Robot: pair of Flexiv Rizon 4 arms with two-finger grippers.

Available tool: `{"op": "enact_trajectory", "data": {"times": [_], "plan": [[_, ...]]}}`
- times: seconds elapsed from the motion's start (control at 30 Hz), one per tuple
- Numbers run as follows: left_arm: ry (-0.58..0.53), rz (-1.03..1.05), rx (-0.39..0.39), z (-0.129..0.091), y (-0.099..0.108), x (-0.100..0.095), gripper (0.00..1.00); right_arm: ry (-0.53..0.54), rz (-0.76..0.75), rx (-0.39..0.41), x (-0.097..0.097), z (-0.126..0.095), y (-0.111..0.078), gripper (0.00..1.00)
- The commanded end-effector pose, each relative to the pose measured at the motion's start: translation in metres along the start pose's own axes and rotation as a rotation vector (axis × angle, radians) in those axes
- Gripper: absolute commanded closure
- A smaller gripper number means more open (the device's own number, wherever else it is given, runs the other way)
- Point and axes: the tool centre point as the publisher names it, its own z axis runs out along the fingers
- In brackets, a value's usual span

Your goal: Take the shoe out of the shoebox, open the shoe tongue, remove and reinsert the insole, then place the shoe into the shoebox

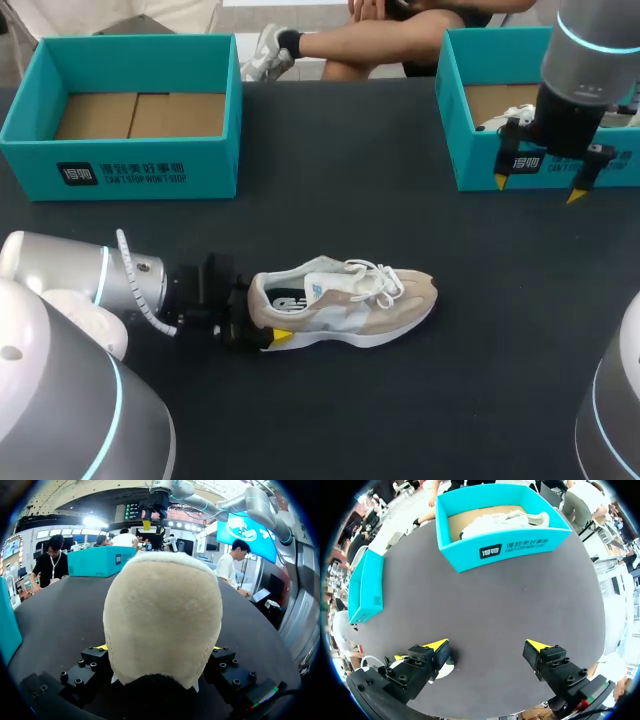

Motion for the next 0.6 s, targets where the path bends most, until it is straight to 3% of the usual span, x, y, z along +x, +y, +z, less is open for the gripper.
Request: {"op": "enact_trajectory", "data": {"times": [0.03,0.33,0.6], "plan": [[-0.001,-0.001,-0.004,0.004,0.008,0.001,1.0,-0.042,0.012,-0.059,0.022,-0.008,-0.032,0.0],[-0.001,-0.001,-0.004,0.004,0.008,0.001,1.0,-0.059,0.046,-0.1,0.076,-0.02,-0.088,0.0],[-0.001,-0.001,-0.004,0.004,0.008,0.001,1.0,-0.058,0.045,-0.067,0.124,-0.006,-0.132,0.0]]}}
